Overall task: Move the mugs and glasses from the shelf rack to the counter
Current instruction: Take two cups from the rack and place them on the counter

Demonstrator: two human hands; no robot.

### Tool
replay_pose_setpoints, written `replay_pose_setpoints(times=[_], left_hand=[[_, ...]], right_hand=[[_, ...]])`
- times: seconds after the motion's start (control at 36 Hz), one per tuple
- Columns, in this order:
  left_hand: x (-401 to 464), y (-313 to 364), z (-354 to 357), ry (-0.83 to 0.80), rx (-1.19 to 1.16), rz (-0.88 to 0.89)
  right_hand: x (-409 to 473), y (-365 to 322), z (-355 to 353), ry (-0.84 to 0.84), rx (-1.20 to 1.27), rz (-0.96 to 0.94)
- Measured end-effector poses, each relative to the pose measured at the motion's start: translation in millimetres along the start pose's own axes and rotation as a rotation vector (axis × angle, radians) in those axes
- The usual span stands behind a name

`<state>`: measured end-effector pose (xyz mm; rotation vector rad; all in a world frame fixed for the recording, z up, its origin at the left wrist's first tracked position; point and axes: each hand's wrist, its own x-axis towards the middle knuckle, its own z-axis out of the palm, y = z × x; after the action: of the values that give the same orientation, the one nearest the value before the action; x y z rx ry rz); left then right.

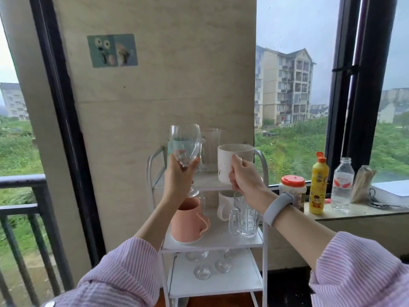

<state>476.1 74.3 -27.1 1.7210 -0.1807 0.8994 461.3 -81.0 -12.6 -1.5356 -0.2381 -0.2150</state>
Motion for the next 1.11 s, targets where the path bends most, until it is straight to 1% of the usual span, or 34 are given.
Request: replay_pose_setpoints(times=[0.19,0.25,0.33,0.47,0.58,0.67,0.75,0.89,0.97,1.11], left_hand=[[-30.9,14.3,-16.4,0.001,-0.026,0.024],[-48.8,14.7,-21.5,-0.025,-0.07,0.017],[-77.3,10.4,-25.3,-0.075,-0.137,-0.04],[-125.9,-10.4,-23.3,-0.121,-0.076,-0.039],[-165.5,-27.3,-10.4,-0.261,-0.043,-0.075],[-194.4,-35.6,6.6,-0.344,-0.033,-0.154],[-221.2,-35.5,29.2,-0.41,-0.058,-0.191],[-268.9,-18.5,82.3,-0.59,-0.102,-0.223],[-305.1,3.6,123.4,-0.717,-0.118,-0.21],[-376.8,55.7,199.5,-0.896,-0.144,-0.214]], right_hand=[[-27.2,16.0,-7.9,0.084,-0.136,-0.3],[-41.4,23.4,-13.6,0.104,-0.128,-0.382],[-65.8,35.9,-21.6,0.128,-0.082,-0.419],[-110.2,63.7,-33.5,0.211,-0.04,-0.376],[-147.2,92.9,-49.1,0.271,-0.011,-0.259],[-174.6,117.5,-71.2,0.335,-0.059,-0.158],[-202.5,138.5,-103.9,0.395,-0.112,-0.07],[-257.8,158.6,-173.2,0.529,-0.242,0.02],[-294.3,158.7,-219.7,0.656,-0.288,0.086],[-368.0,145.8,-301.3,0.812,-0.365,0.078]])
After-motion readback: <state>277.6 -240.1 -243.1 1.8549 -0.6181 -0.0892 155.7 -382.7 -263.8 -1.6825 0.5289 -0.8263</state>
